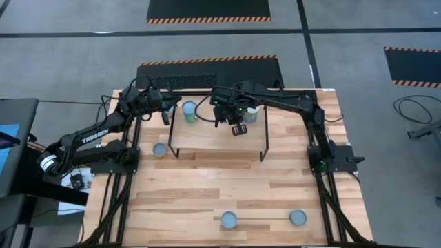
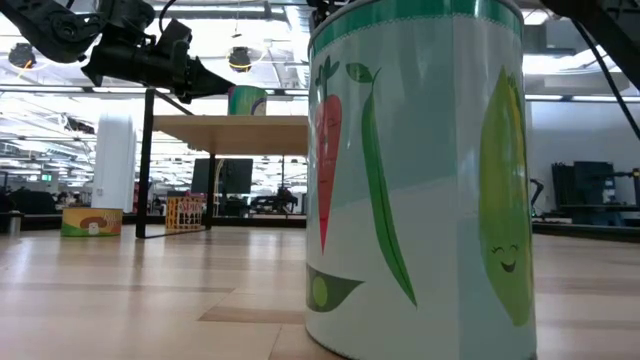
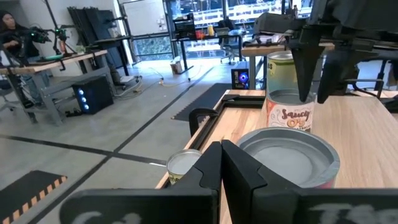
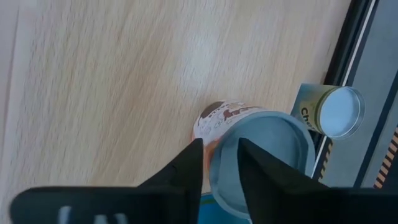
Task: Pick and place cans onto a shelf
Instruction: Put the yellow can on the shelf
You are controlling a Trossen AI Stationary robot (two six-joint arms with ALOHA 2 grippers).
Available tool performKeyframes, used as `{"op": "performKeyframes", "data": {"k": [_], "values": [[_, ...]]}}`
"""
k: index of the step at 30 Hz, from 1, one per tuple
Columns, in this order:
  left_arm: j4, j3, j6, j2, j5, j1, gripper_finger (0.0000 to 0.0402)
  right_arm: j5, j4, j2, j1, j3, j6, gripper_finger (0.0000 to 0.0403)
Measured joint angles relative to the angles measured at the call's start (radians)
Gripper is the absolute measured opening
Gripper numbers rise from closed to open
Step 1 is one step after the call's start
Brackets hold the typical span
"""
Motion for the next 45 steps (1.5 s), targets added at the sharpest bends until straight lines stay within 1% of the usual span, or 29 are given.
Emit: {"op": "performKeyframes", "data": {"k": [3,5,7,8,10,12,13,15,16,19,22,27,29,31,33,34,36,38,40,42,45], "values": [[0.000,0.000,0.000,0.000,0.000,0.000,0.0000,0.003,-0.008,0.000,0.009,0.015,-0.008,0.0144],[0.000,0.000,0.000,0.000,0.000,0.000,0.0000,0.009,-0.029,0.000,0.024,0.062,-0.006,0.0150],[0.000,0.000,0.000,0.000,0.000,0.000,0.0000,0.028,-0.053,-0.001,0.045,0.127,-0.003,0.0147],[0.000,0.000,0.000,0.000,0.001,0.000,0.0000,0.050,-0.047,-0.013,0.060,0.131,-0.002,0.0141],[-0.001,0.000,0.000,0.000,0.006,0.000,0.0000,0.083,-0.028,-0.070,0.086,0.094,-0.002,0.0119],[-0.003,0.000,0.001,0.000,0.024,0.000,0.0000,0.071,-0.009,-0.122,0.110,0.068,0.033,0.0085],[-0.004,0.000,0.005,0.000,0.037,0.000,0.0000,0.049,0.002,-0.158,0.115,0.039,0.056,0.0064],[-0.010,0.000,0.017,-0.004,0.054,-0.001,0.0000,0.002,0.058,-0.226,0.123,-0.046,0.074,0.0021],[-0.010,0.000,0.025,-0.006,0.056,-0.004,0.0000,-0.011,0.113,-0.269,0.130,-0.108,0.080,0.0013],[-0.034,-0.001,0.046,-0.028,0.052,-0.024,0.0000,-0.020,0.314,-0.417,0.150,-0.347,0.095,0.0014],[-0.072,-0.001,0.068,-0.077,0.052,-0.050,0.0000,-0.026,0.565,-0.582,0.167,-0.634,0.099,0.0007],[-0.167,0.000,0.084,-0.220,0.050,-0.108,0.0000,-0.020,0.983,-0.848,0.192,-1.084,0.113,0.0010],[-0.272,0.014,0.084,-0.300,0.046,-0.129,0.0000,-0.021,1.130,-0.947,0.207,-1.227,0.113,0.0011],[-0.410,0.046,0.083,-0.381,0.006,-0.160,0.0000,-0.020,1.226,-1.038,0.216,-1.346,0.113,0.0010],[-0.576,0.089,0.079,-0.454,-0.067,-0.203,0.0000,0.001,1.304,-1.118,0.229,-1.436,0.113,0.0008],[-0.622,0.104,0.053,-0.480,-0.111,-0.230,0.0000,0.012,1.323,-1.159,0.233,-1.474,0.113,0.0008],[-0.664,0.138,-0.046,-0.535,-0.185,-0.293,0.0000,0.014,1.357,-1.228,0.235,-1.528,0.113,0.0008],[-0.763,0.180,-0.107,-0.574,-0.262,-0.354,0.0000,0.012,1.368,-1.288,0.237,-1.564,0.118,0.0009],[-0.837,0.220,-0.160,-0.584,-0.339,-0.417,0.0000,0.012,1.377,-1.330,0.237,-1.589,0.121,0.0010],[-0.967,0.252,-0.183,-0.586,-0.412,-0.470,0.0000,0.013,1.386,-1.362,0.237,-1.610,0.121,0.0010],[-1.167,0.324,-0.206,-0.560,-0.441,-0.534,0.0000,0.012,1.384,-1.384,0.237,-1.626,0.121,0.0010]]}}
